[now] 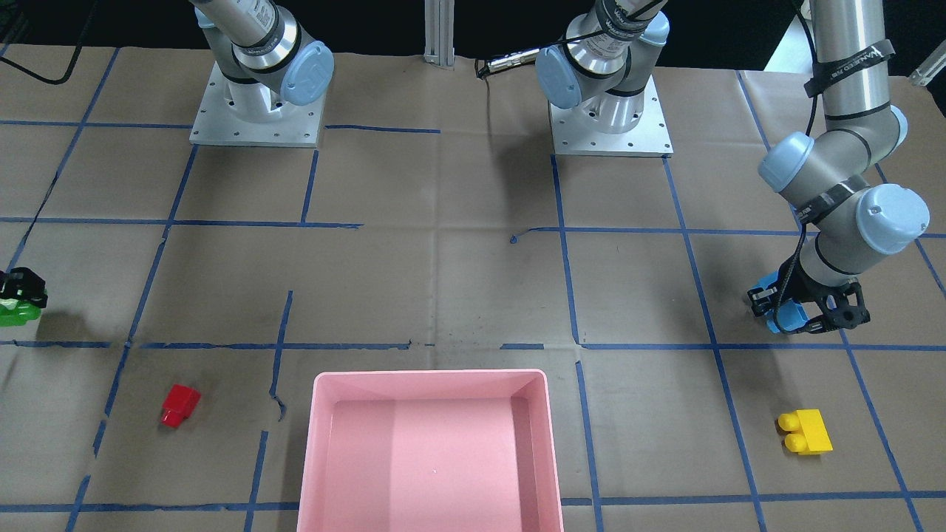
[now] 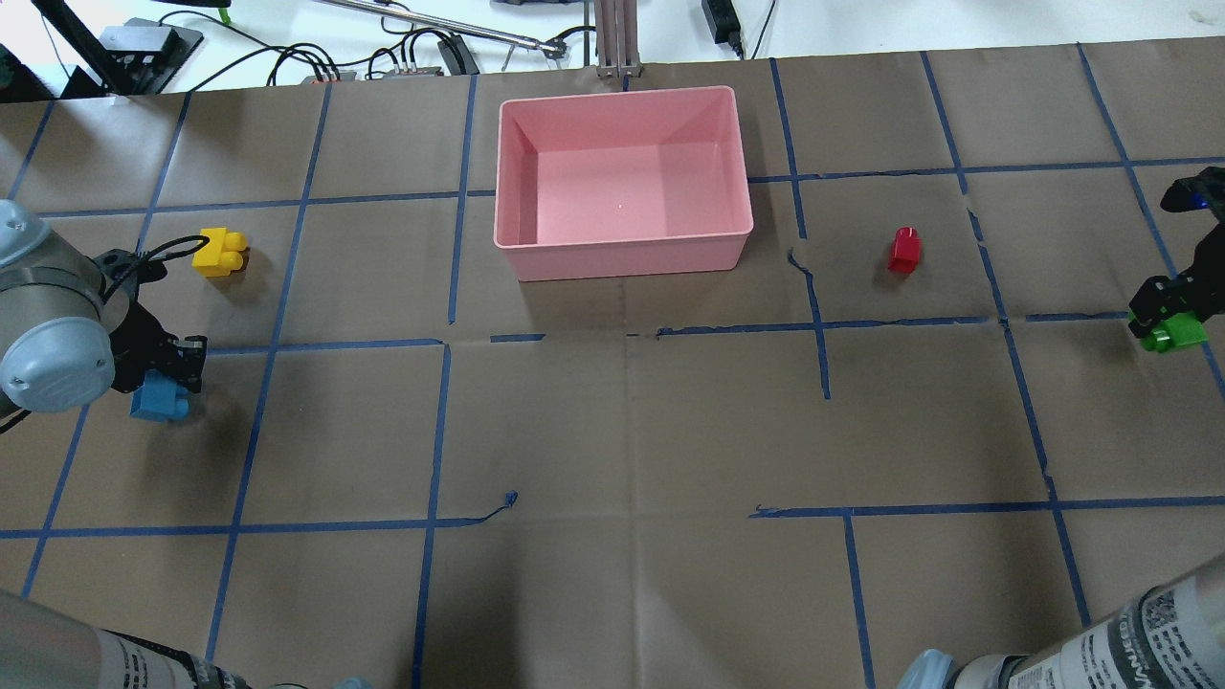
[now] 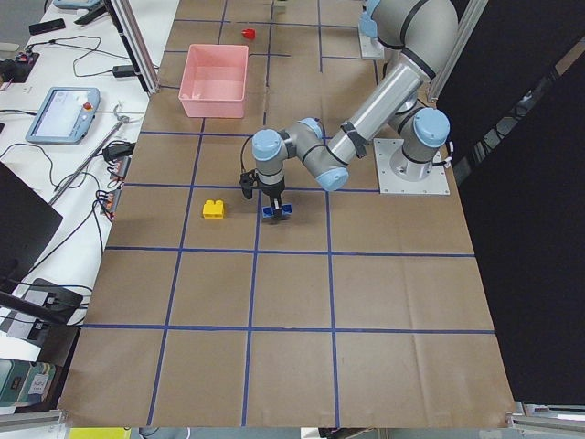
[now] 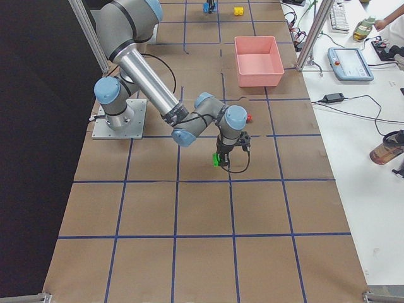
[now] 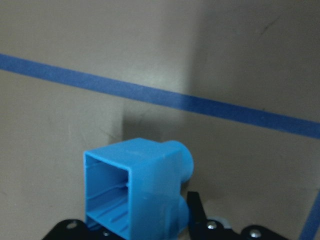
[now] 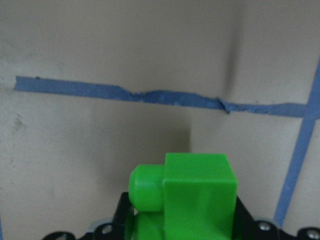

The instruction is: Put all blocks into box

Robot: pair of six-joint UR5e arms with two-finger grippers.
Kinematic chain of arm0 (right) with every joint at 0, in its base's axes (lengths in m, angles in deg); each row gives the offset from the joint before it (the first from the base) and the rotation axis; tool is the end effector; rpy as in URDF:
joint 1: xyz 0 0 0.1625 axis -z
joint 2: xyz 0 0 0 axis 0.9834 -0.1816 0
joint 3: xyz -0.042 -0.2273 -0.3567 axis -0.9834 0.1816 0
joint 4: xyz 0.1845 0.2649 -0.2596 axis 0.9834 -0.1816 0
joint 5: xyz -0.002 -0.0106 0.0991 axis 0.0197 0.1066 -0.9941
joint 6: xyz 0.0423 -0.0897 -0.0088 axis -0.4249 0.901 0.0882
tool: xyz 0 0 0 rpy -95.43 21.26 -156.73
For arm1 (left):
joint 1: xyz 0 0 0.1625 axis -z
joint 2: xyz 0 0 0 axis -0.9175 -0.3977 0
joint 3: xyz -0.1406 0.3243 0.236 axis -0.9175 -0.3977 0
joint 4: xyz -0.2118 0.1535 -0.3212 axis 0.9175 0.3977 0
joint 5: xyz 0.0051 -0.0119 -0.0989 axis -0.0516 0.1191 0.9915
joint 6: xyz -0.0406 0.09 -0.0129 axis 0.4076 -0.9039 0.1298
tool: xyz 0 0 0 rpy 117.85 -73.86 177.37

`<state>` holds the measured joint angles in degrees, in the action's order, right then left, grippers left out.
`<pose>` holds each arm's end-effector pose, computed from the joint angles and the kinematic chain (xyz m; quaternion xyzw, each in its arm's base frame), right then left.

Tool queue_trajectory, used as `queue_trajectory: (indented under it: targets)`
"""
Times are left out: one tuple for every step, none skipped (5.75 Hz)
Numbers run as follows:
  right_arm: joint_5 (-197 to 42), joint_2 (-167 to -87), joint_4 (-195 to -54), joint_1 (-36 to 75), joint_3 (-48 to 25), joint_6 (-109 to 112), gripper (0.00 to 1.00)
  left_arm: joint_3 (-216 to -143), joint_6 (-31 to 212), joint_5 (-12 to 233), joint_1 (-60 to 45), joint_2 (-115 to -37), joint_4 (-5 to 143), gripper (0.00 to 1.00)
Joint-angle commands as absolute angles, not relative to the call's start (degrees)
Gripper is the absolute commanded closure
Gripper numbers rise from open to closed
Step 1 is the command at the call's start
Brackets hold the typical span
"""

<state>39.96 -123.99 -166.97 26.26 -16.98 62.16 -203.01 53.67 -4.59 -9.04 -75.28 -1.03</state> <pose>-0.2560 -0.5532 0.2453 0.0680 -0.9968 -0.0399 0.0165 0.1743 -0.5101 0.1963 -0.0924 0.9952 0.0134 0.0300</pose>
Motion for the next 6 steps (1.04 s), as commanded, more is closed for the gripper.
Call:
queue_trajectory:
  targets:
    - [37.8, -123.6, -155.9, 22.0, -4.0, 57.9, 0.66, -201.8, 55.7, -1.7, -4.9, -72.6, -0.4, 1.00]
    - [37.1, -123.6, -151.5, 19.4, 0.1, 54.8, 0.66, -198.8, 58.7, -1.2, 0.8, -72.1, 0.5, 1.00]
    - [36.8, -123.6, -149.7, 16.3, 2.5, 51.2, 0.66, -192.6, 63.9, -0.5, 10.4, -73.0, 1.4, 1.00]
    - [36.9, -123.6, -149.3, 12.4, 3.8, 45.8, 0.66, -183.6, 65.2, -0.2, 19.4, -76.5, 4.7, 1.00]
    - [36.9, -123.9, -149.1, 8.6, 4.4, 40.0, 0.66, -172.9, 64.6, -0.7, 27.0, -83.0, 6.4, 1.00]
    - [37.0, -123.9, -149.0, 5.2, 4.7, 35.7, 0.66, -164.1, 64.6, -0.1, 31.7, -89.5, 6.6, 1.00]
